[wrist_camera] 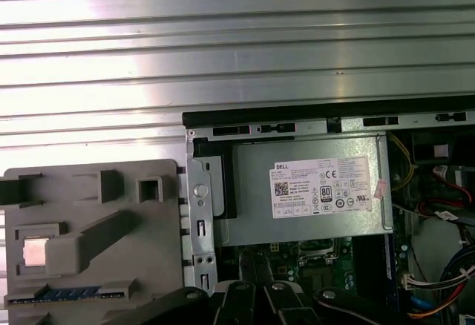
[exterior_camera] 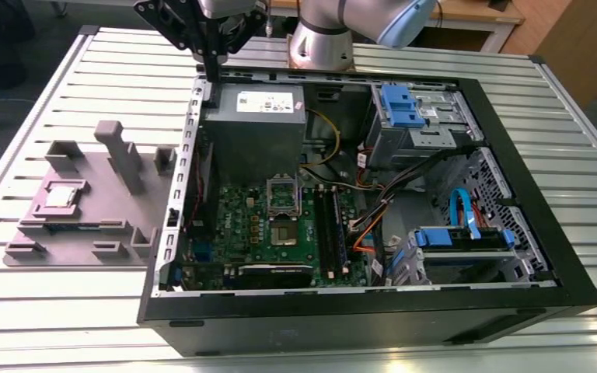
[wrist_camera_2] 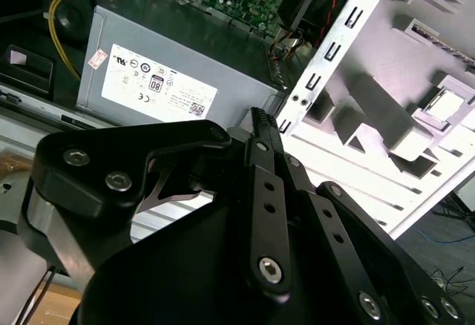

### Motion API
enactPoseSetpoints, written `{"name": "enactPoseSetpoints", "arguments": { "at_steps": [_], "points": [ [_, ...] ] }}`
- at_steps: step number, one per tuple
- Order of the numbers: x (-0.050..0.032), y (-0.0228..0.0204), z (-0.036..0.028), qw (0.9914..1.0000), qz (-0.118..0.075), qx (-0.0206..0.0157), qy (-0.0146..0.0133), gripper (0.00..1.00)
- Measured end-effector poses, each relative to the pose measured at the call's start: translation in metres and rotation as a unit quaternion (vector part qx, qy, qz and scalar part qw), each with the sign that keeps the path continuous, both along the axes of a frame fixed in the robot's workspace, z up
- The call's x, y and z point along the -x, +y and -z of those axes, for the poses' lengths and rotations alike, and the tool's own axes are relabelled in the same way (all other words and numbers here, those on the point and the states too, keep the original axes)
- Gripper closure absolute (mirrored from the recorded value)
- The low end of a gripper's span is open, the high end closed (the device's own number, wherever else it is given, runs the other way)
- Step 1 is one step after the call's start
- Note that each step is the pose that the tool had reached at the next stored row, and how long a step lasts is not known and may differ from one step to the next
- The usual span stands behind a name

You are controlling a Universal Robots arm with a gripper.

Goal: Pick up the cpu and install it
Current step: 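Reach for the cpu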

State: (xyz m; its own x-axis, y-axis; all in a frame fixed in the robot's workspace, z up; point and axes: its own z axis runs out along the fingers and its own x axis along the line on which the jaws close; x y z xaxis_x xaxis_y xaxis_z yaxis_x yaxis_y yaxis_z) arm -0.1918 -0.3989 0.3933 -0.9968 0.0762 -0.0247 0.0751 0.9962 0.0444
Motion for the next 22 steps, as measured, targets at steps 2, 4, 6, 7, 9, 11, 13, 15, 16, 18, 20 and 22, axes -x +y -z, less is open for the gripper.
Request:
{"name": "enactPoseSetpoints", "arguments": {
  "at_steps": [2, 4, 6, 7, 9, 11, 13, 15, 16, 18, 20, 22],
  "points": [
    [0.0003, 0.0, 0.0, 1.0, 0.0, 0.0, 0.0, 0.89],
    [0.0003, 0.0, 0.0, 1.0, 0.0, 0.0, 0.0, 0.89],
    [0.0007, 0.0, 0.0, 1.0, 0.0, 0.0, 0.0, 0.89],
    [0.001, 0.0, 0.0, 1.0, 0.0, 0.0, 0.0, 0.89],
    [0.0018, 0.0, 0.0, 1.0, 0.0, 0.0, 0.0, 0.89],
    [0.0029, 0.0, 0.0, 1.0, 0.0, 0.0, 0.0, 0.89],
    [0.0041, 0.0, -0.0001, 1.0, 0.0, 0.0, 0.0, 0.89],
    [0.0057, 0.0, 0.0, 1.0, 0.0, 0.0, 0.0, 0.89],
    [0.0067, 0.0, 0.0, 1.0, 0.0, 0.0, 0.0, 0.89],
    [0.0086, 0.0, 0.0, 1.0, 0.0, 0.0, 0.0, 0.89],
    [0.011, 0.0, 0.0, 1.0, 0.0, 0.0, 0.0, 0.89],
    [0.0135, 0.0, 0.0, 1.0, 0.0, 0.0, 0.0, 0.89]
  ]
}}
